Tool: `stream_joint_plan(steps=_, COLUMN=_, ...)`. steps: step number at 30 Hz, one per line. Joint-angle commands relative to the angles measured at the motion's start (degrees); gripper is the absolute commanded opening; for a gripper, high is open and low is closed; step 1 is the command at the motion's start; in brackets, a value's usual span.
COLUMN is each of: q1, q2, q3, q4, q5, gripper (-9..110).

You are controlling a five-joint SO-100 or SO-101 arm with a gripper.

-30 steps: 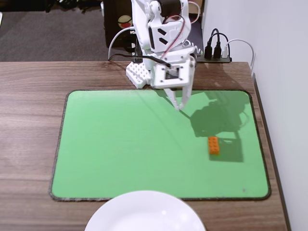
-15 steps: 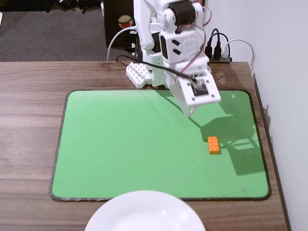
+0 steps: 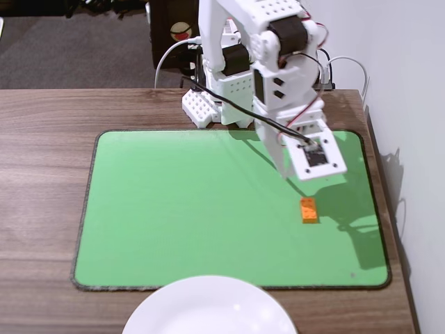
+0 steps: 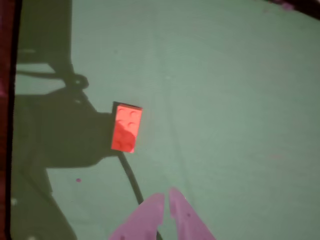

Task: Grasp a lego block and put it on the plate.

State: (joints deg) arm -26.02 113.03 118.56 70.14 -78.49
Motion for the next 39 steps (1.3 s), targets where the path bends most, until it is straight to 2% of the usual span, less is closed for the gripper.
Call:
stream_joint_plan(steps=1, q1=-1.32, q2=-2.99, q3=-4.13, q4=0.35, q5=2.11, gripper=1)
stream_joint_plan(steps=5, q1=-1.76, q2=-7.65, q3=-6.33, q4=0.18, q5=3.6, gripper=4)
stream_joint_plan(steps=10, q1=-1.49, q2=-9.58, q3=-7.21, q4=0.09, q5=4.39, gripper=17)
stream_joint_plan(steps=13, q1=-1.49, q2=-10.11, q3=-7.56, q4=0.09, q5=4.57, gripper=17)
stream_joint_plan(steps=14, q1=-1.49, q2=-10.28, q3=-7.56, q4=0.09, q5=4.83, gripper=24)
stream_joint_plan(steps=19, q1=-0.97, q2=-11.78, q3=-7.47, q4=-0.7, q5=6.94, gripper=32)
stream_joint_plan(steps=30, q1=0.09, q2=-15.73, q3=-7.91, q4=-4.48, q5=16.35, gripper=49)
stream_joint_plan(steps=39, q1=-3.08, q2=-20.57, q3=-13.62, q4=-1.76, q5=19.16, gripper=50)
